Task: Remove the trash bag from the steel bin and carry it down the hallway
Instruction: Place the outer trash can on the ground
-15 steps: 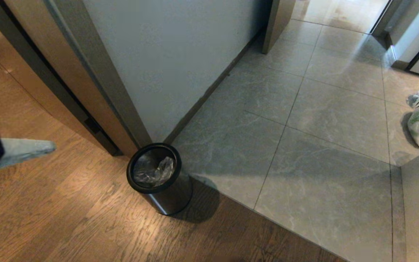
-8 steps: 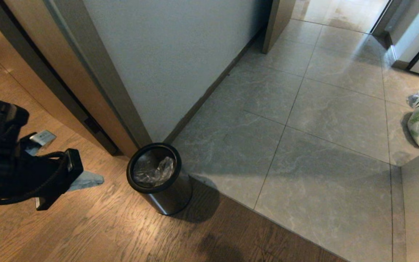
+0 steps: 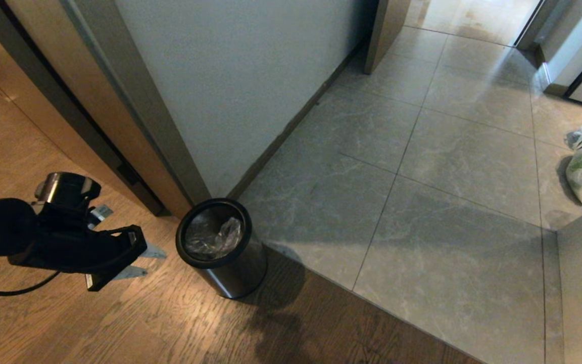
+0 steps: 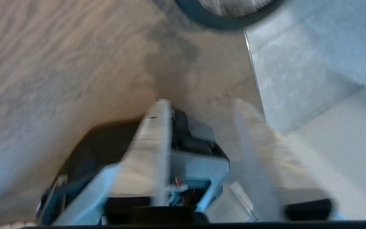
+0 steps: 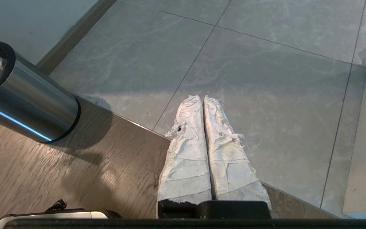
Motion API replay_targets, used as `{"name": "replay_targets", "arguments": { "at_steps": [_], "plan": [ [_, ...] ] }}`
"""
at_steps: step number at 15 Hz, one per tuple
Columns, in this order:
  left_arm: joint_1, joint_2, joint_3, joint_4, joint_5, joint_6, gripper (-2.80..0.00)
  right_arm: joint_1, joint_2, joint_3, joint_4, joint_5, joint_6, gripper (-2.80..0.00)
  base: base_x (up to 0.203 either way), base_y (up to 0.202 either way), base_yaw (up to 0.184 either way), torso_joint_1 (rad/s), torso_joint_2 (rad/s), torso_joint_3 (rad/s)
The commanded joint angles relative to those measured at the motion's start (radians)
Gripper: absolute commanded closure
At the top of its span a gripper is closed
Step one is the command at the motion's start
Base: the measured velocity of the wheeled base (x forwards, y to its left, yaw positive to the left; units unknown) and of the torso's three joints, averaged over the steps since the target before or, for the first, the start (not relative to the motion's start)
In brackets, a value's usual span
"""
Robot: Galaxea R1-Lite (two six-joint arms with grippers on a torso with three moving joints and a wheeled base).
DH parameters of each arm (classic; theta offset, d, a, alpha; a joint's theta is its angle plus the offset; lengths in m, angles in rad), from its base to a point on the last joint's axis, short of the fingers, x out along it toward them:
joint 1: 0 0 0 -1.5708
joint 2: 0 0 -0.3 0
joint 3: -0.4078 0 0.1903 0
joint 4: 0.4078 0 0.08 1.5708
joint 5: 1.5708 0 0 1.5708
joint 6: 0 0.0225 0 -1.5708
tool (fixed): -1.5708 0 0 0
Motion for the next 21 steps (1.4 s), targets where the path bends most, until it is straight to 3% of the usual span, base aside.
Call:
{"name": "replay_targets", "arguments": {
  "at_steps": [1, 4, 6, 8, 12, 15, 21],
  "plan": [
    [0.023, 0.136, -0.034, -0.033, 0.004, -0.001, -2.8, 0.0, -0.001, 0.002, 0.0, 0.0, 0.001, 0.0, 0.0, 0.0, 0.0, 0.0, 0.0, 0.0],
    [0.058, 0.274, -0.095, -0.117, 0.046, 0.036, -2.8, 0.0, -0.001, 0.002, 0.0, 0.0, 0.001, 0.0, 0.0, 0.0, 0.0, 0.0, 0.0, 0.0],
    [0.067, 0.36, -0.122, -0.149, 0.181, 0.087, -2.8, 0.0, -0.001, 0.002, 0.0, 0.0, 0.001, 0.0, 0.0, 0.0, 0.0, 0.0, 0.0, 0.0],
    [0.068, 0.405, -0.137, -0.171, 0.24, 0.113, -2.8, 0.0, -0.001, 0.002, 0.0, 0.0, 0.001, 0.0, 0.0, 0.0, 0.0, 0.0, 0.0, 0.0],
    [0.052, 0.476, -0.172, -0.331, 0.228, 0.1, -2.8, 0.0, -0.001, 0.002, 0.0, 0.0, 0.001, 0.0, 0.0, 0.0, 0.0, 0.0, 0.0, 0.0],
    [0.052, 0.458, -0.183, -0.347, 0.171, 0.095, -2.8, 0.0, -0.001, 0.002, 0.0, 0.0, 0.001, 0.0, 0.0, 0.0, 0.0, 0.0, 0.0, 0.0],
    [0.037, 0.455, -0.189, -0.349, 0.159, 0.095, -2.8, 0.0, -0.001, 0.002, 0.0, 0.0, 0.001, 0.0, 0.0, 0.0, 0.0, 0.0, 0.0, 0.0]
  ]
}}
